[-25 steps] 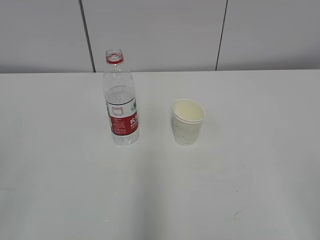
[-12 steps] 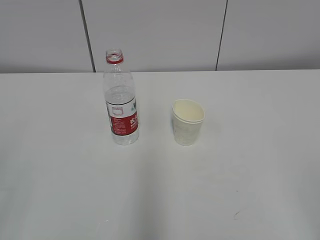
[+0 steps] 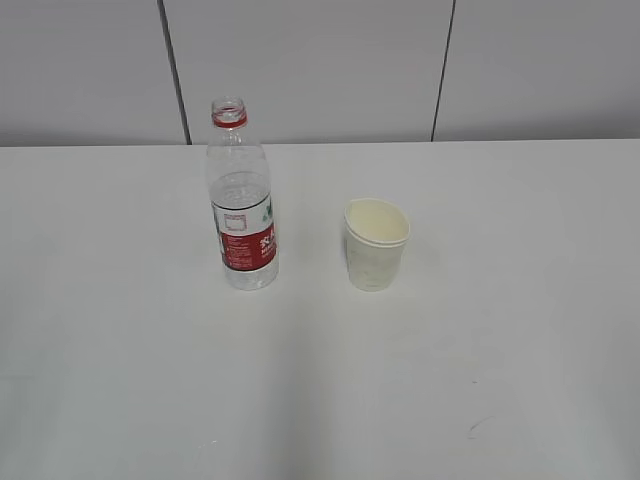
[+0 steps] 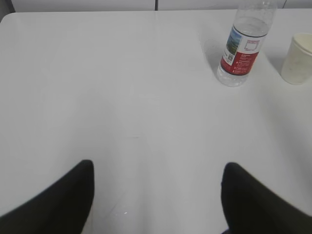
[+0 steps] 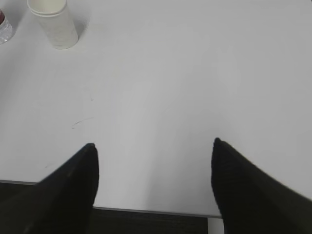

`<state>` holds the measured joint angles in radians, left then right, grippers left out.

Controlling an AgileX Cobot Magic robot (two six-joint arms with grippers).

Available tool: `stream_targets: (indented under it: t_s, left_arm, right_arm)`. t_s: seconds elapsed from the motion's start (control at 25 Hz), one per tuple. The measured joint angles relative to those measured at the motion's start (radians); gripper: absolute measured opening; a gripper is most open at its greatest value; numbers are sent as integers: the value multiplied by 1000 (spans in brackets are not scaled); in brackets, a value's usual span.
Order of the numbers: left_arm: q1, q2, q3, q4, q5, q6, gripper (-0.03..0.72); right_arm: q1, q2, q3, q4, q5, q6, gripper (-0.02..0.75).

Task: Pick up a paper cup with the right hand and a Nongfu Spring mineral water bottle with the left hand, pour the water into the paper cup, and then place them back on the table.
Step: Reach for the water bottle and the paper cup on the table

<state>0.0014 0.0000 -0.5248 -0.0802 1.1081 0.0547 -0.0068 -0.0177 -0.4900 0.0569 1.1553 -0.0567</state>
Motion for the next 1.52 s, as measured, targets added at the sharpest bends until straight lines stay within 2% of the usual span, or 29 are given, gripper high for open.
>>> stream_targets:
  t_s: [1.36, 1.52]
  left_arm:
    - [0, 0, 0, 28, -2, 0, 499]
    - [0, -1, -16, 17, -75, 0, 499]
  right_arm:
    - [0, 0, -4, 0, -6, 0, 536]
    - [0, 0, -15, 0, -53, 0, 536]
